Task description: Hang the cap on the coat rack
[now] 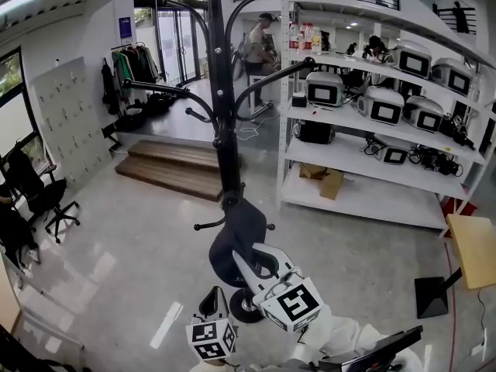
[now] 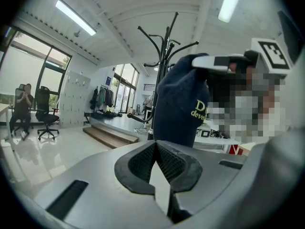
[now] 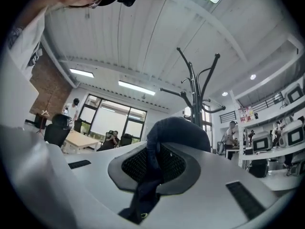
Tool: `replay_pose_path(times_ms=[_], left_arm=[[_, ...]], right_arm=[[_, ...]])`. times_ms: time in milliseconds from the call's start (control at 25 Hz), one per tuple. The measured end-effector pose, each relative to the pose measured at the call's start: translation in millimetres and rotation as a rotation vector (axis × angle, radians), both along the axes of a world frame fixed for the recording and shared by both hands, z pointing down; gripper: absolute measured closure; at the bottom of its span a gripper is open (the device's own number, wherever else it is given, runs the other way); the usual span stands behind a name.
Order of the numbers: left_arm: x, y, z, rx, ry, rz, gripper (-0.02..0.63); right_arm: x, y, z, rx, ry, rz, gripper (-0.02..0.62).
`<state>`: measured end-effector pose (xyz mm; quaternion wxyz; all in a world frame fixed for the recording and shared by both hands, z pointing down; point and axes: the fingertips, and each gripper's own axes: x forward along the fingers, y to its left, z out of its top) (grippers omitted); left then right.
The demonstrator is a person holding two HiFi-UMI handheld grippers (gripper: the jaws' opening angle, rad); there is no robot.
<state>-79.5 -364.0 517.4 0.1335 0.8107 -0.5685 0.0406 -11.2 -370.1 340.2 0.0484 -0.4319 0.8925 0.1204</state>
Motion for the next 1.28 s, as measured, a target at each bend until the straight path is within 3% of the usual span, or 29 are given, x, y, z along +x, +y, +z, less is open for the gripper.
replay_pose_path(times_ms=[360, 800, 1280], left_arm=[[0.6, -1.0, -3.6, 0.008, 0.004, 0.012, 0.603], [-11.3, -5.5, -1.2, 0.010, 0.005, -0.011, 0.603], [-26.9, -12.2, 0.1, -0.002, 0.006, -0.049, 0.604]], right_arm=[[-18.5, 17.5, -59.4, 0.156, -0.015, -0.045, 0.552], [-4.9, 4.4, -106.9, 0.293, -0.003, -0.032, 0.552], [-6.0, -18.4, -118.8, 0.276, -0.064, -0.064, 0.552]])
